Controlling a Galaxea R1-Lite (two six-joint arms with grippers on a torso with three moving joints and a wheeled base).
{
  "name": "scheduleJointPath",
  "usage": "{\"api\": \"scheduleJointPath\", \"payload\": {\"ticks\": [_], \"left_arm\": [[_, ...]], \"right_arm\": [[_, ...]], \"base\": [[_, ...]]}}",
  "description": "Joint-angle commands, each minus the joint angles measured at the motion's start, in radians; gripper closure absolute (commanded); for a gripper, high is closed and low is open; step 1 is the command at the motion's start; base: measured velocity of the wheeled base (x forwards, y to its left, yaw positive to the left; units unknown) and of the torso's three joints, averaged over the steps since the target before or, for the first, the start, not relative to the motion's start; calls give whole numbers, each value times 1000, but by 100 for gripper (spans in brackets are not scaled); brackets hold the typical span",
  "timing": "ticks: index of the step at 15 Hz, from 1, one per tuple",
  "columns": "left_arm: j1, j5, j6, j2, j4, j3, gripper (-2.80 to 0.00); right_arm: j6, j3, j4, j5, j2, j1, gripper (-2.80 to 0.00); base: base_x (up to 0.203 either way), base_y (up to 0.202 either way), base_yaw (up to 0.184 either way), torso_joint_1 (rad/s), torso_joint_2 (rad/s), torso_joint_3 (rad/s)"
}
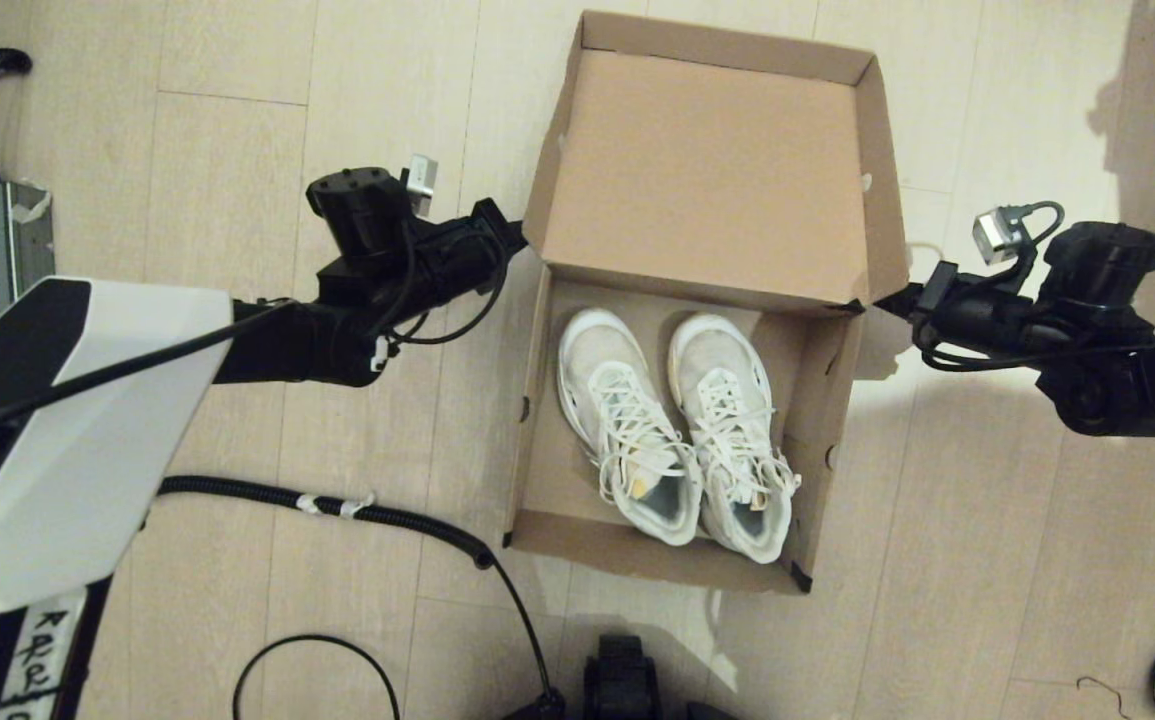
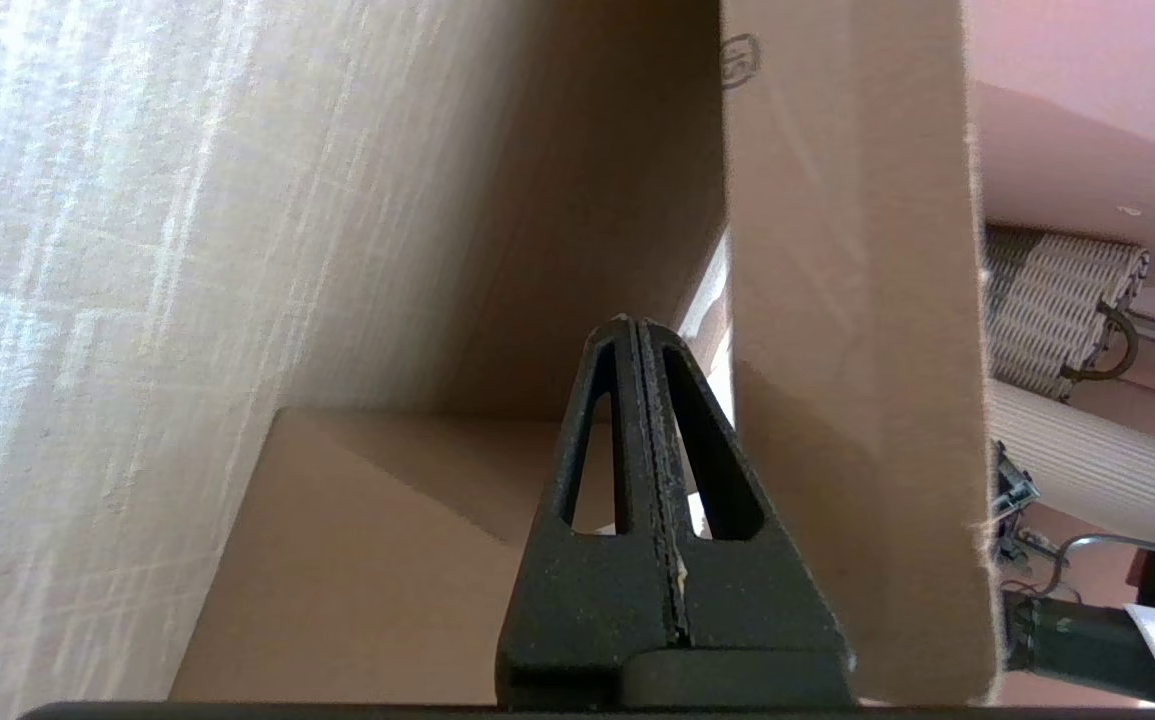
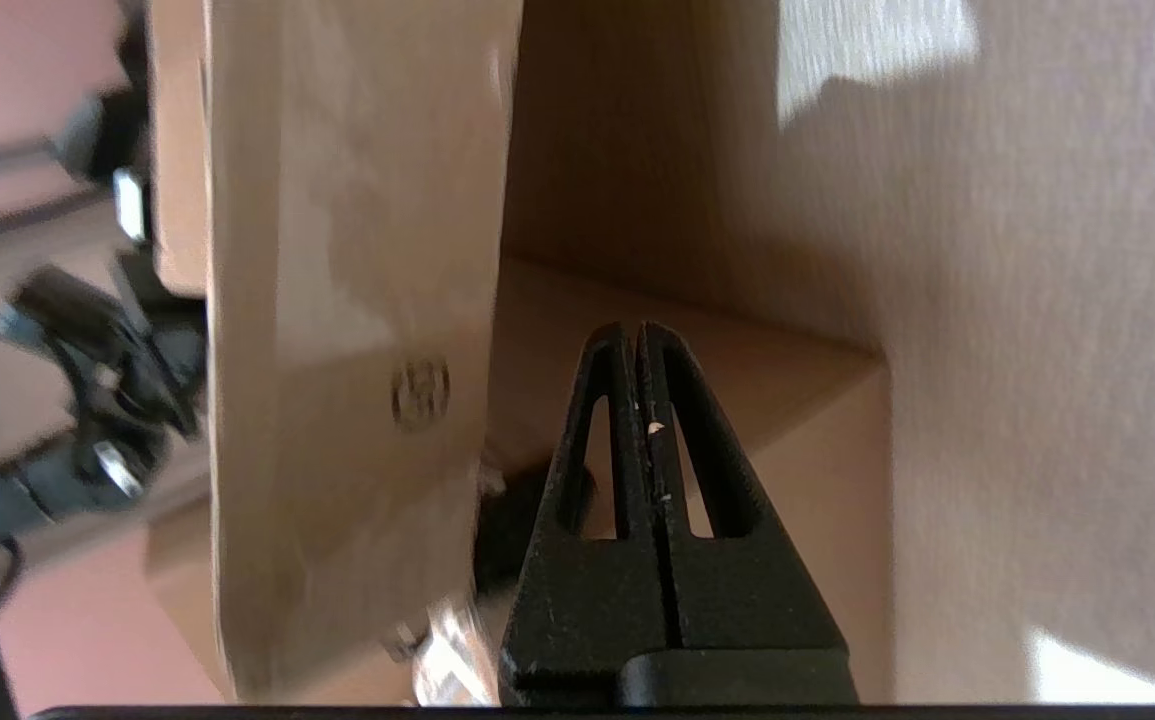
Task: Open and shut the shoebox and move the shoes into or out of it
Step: Close the shoe box
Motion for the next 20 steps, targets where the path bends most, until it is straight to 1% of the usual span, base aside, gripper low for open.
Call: {"api": "scheduleJointPath", "payload": {"ticks": [1,3,5,8,11,13,14,17,20], "left_arm": [[1,-8,-4,3,0,-1,0],[3,-34,-5,7,3,2,0],[3,-42,-5,11,22,-1,0],[3,-73,-13,21,22,-5,0],[1,-90,-63,21,20,-41,0],[0,-99,-65,20,22,-42,0],[0,-100,-65,22,23,-41,0],[-1,-100,-65,37,27,-39,0],[-9,-112,-67,25,28,-37,0]], "right_arm": [[23,-13,-16,0,24,8,0],[29,-22,-15,-3,36,20,0],[57,-24,-16,-25,41,27,0],[157,-28,-21,-27,41,27,0],[234,-20,-74,-27,40,27,0],[313,-20,-123,-26,38,28,0],[338,-22,-140,-26,39,29,0],[350,-18,-140,-22,42,41,0],[415,-15,-143,-17,26,42,0]], "base": [[0,0,0,0,0,0],[0,0,0,0,0,0],[0,0,0,0,0,0],[0,0,0,0,0,0],[0,0,0,0,0,0],[0,0,0,0,0,0],[0,0,0,0,0,0],[0,0,0,0,0,0],[0,0,0,0,0,0]]}}
